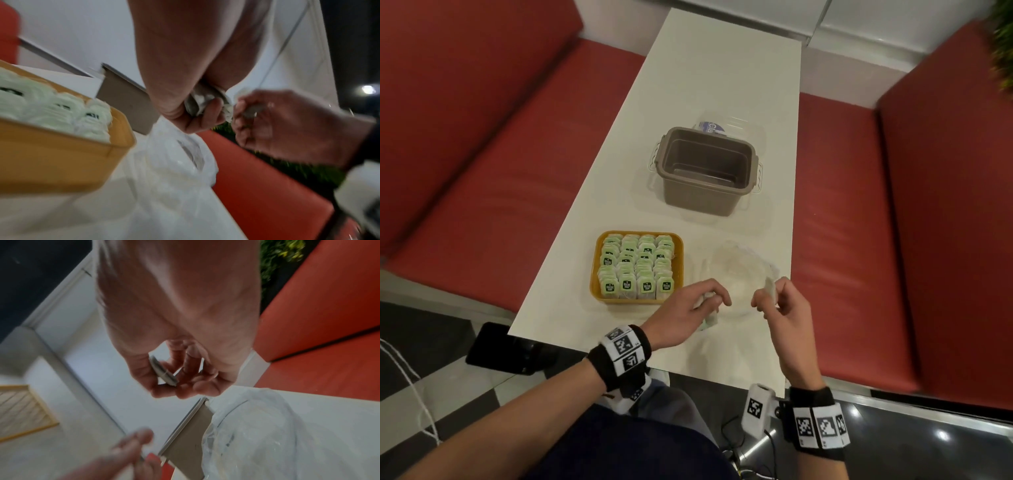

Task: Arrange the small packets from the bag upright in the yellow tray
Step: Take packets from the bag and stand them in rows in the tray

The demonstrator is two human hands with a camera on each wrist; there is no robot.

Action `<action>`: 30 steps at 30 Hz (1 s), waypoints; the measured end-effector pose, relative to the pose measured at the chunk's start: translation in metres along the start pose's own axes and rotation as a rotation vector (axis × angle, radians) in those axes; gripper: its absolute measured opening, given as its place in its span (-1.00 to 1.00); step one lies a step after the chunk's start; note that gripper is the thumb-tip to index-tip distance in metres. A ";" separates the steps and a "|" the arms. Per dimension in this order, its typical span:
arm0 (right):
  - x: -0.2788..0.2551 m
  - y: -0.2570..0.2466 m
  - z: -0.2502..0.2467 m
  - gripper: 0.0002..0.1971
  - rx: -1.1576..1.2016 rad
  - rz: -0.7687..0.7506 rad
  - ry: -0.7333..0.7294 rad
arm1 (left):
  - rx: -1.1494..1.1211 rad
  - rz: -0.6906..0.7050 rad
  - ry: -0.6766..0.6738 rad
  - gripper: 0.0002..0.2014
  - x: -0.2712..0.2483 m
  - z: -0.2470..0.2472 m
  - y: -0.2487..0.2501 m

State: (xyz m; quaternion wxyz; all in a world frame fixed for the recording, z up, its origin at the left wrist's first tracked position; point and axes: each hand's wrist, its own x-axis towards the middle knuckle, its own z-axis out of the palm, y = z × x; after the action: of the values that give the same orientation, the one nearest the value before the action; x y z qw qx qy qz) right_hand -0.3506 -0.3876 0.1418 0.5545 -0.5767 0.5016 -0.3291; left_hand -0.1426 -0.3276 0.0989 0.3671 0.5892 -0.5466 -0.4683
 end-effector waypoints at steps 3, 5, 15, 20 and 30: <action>-0.001 0.001 0.020 -0.77 -0.079 -0.043 -0.072 | -0.190 -0.109 0.036 -0.78 -0.014 -0.021 0.017; -0.002 0.000 0.039 -0.81 -0.088 -0.052 -0.140 | -0.245 -0.112 0.084 -0.74 -0.022 -0.035 0.018; 0.017 -0.010 0.116 -0.80 -0.114 -0.170 -0.273 | -0.041 -0.078 0.316 -0.95 -0.050 -0.097 -0.031; 0.043 -0.004 0.152 -0.77 -0.261 -0.216 -0.332 | 0.221 -0.037 0.407 -0.96 -0.063 -0.124 -0.049; 0.080 0.035 0.200 -0.78 -0.564 -0.010 -0.335 | 0.228 -0.400 0.683 -0.84 -0.079 -0.133 -0.108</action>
State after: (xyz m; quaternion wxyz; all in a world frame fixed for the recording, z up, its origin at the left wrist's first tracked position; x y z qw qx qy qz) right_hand -0.1482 -0.3973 0.0604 0.4463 -0.7561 0.4718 -0.0804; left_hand 0.0195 -0.2454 0.0476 0.3616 0.8423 -0.3164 -0.2444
